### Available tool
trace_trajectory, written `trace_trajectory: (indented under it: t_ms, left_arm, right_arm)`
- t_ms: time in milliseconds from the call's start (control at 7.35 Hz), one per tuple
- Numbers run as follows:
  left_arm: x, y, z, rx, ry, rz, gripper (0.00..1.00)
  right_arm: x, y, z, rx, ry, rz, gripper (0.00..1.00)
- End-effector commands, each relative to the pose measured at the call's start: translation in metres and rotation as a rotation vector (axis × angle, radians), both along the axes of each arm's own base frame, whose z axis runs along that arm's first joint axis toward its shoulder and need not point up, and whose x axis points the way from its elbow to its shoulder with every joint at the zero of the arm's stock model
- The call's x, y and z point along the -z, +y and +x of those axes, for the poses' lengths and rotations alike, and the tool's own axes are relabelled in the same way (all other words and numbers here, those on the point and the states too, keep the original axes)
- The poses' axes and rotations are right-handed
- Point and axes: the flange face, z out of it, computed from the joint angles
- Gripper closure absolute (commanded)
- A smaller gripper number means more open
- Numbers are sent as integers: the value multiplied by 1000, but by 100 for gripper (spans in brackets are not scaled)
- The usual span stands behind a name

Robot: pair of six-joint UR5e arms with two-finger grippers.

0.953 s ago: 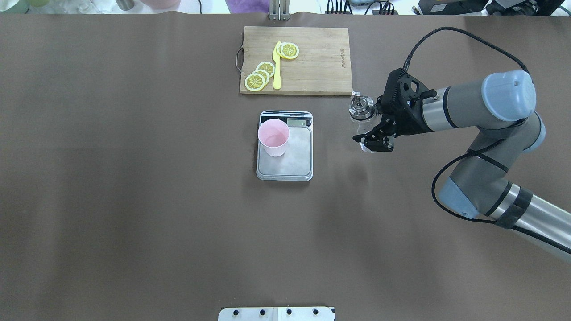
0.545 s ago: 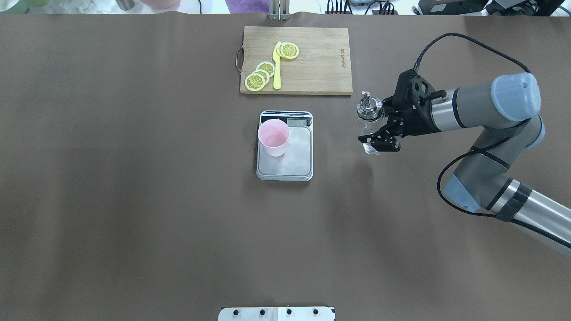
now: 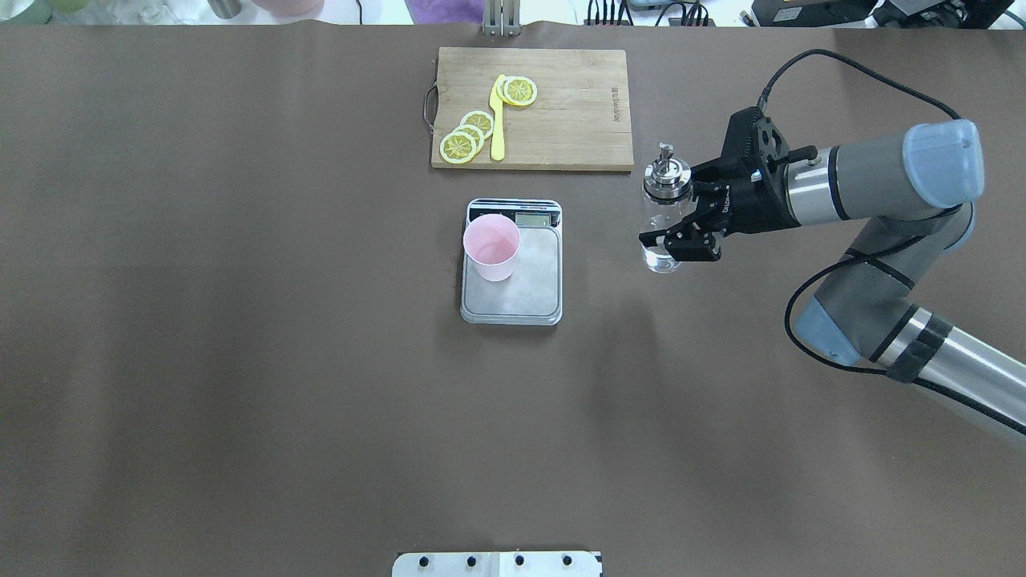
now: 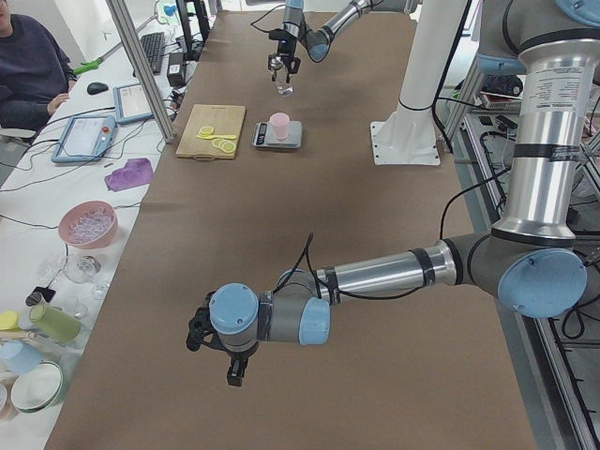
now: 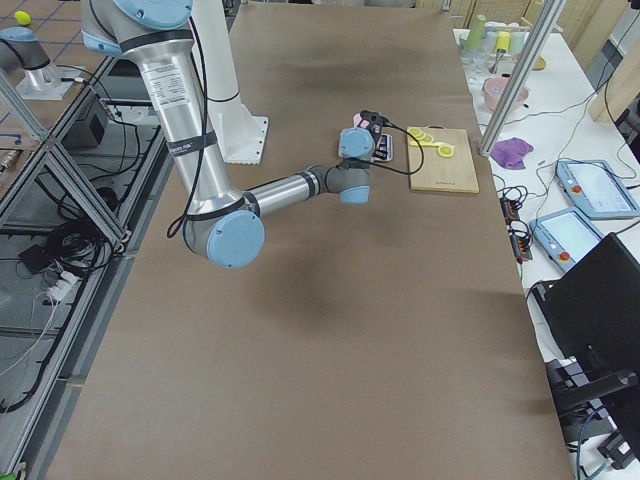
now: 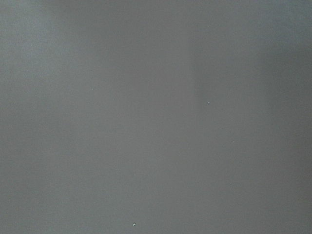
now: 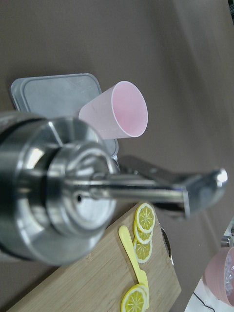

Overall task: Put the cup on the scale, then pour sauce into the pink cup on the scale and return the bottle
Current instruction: 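Carry the upright dispenser with the right gripper beside the scale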

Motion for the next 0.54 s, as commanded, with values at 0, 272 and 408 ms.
trace_trajectory:
  t_ms: [0, 272, 408]
  left_arm:
    - [1, 0, 0, 0, 0, 2, 2]
    - [0, 0, 0, 0, 0, 0, 2]
    - [-1, 0, 0, 0, 0, -1, 2]
  right_arm:
    - [-14, -8, -7, -1, -7, 5, 100]
    - [-15, -7, -5, -2, -18, 17, 100]
    - [-16, -7, -6, -2, -18, 17, 100]
